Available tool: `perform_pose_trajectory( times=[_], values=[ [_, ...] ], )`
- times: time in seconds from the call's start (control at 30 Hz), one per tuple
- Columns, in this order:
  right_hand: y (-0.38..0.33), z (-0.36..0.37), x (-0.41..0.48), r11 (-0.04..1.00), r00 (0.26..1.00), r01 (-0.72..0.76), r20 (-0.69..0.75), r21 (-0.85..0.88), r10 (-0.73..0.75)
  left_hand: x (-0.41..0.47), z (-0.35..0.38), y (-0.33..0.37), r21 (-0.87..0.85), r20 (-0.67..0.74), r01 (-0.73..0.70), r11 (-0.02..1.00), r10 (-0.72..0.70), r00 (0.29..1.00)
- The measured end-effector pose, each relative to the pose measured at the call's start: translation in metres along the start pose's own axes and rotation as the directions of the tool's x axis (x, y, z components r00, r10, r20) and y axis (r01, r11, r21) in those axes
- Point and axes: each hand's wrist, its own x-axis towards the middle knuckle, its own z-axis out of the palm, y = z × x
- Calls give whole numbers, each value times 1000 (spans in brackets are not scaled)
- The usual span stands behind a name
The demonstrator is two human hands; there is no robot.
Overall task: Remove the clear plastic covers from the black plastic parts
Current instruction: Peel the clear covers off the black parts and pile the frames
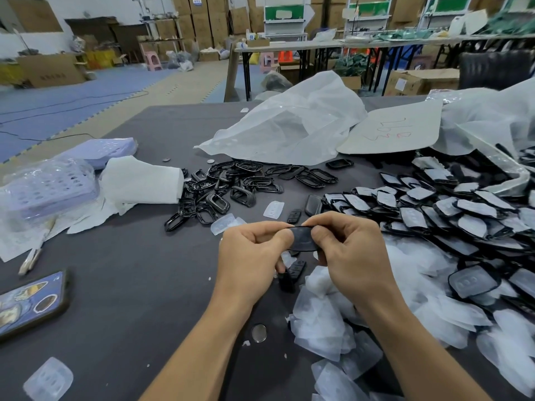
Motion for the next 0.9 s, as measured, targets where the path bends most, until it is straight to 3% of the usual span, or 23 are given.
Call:
perform_pose_trajectory(
  times=[0.23,0.47,0.57,0.8,0.9],
  values=[
    [1,3,-2,998,999,-31,22,54,29,-2,4,0,92,-68,-63,994,70,995],
    [0,1,0,998,999,-39,37,45,37,-2,0,-1,39,25,-36,999,35,999],
    [-2,0,-1,997,997,-34,67,66,29,-1,-1,-2,99,47,-52,994,47,998],
    [-4,4,-3,995,995,-62,84,85,54,-3,6,-5,170,-92,-78,982,95,991],
    [-6,3,-3,972,989,-133,96,195,116,-3,6,-3,170,-108,-87,982,106,988]
  ],
)
